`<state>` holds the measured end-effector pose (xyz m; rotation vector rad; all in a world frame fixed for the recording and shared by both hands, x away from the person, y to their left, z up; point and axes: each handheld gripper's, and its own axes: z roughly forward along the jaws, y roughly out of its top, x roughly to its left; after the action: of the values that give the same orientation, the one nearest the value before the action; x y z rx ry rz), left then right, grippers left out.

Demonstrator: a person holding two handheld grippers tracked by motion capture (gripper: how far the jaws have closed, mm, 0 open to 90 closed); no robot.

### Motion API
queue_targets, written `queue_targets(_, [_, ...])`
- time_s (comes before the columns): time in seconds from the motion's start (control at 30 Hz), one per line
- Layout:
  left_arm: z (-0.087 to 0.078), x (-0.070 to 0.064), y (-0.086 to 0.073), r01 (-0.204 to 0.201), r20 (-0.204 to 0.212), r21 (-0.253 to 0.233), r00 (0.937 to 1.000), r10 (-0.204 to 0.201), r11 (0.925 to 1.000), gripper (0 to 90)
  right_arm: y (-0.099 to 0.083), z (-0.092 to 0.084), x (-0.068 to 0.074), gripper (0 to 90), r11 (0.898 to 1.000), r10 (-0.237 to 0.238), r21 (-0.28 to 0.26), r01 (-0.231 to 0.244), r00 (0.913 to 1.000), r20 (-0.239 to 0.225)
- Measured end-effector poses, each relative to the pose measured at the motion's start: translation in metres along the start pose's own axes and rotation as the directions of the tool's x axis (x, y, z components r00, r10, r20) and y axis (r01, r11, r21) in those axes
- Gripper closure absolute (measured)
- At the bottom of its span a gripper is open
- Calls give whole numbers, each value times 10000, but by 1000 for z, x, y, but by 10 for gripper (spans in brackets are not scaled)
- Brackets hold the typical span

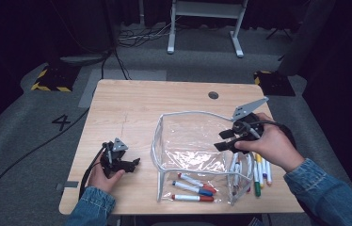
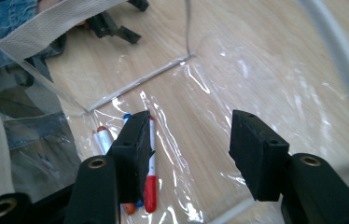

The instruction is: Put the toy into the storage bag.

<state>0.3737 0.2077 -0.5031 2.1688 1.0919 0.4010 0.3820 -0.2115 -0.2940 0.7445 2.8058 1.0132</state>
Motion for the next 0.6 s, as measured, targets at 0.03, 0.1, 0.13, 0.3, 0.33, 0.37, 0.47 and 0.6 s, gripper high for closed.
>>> queue_targets(0.03, [0, 0, 0, 22, 12, -4, 10000, -22, 10000, 163, -3, -4, -2, 489, 9999, 87, -103, -87, 9999, 75])
queue_targets(0.1, [0, 0, 0, 24, 0, -31, 10000, -24, 10000, 163, -9, -12, -6, 487, 9993, 277, -257, -272, 9995, 169])
queue_targets(0.13, [0, 0, 0, 31, 8, -30, 10000, -31, 10000, 163, -13, -16, -9, 487, 9988, 347, -343, -339, 9991, 239])
queue_targets(0.3, [0, -1, -1, 114, -75, -16, 9999, -114, 9999, 161, -28, -34, -18, 490, 9934, 851, -804, -817, 9956, 393])
queue_targets(0.33, [0, -1, -1, 92, -113, -30, 9999, -92, 10000, 161, -31, -38, -19, 488, 9919, 910, -923, -868, 9950, 419])
queue_targets(0.37, [0, -1, -1, 108, -111, -33, 9999, -108, 9999, 161, -33, -42, -20, 484, 9903, 994, -1023, -941, 9939, 476])
queue_targets(0.47, [0, -1, -1, 126, -127, -32, 9998, -126, 9999, 153, -38, -53, -23, 483, 9871, 1089, -1247, -1001, 9919, 653])
queue_targets(0.6, [-1, -2, -1, 186, -135, -26, 9997, -186, 9998, 153, -48, -64, -28, 483, 9830, 1335, -1390, -1200, 9867, 927])
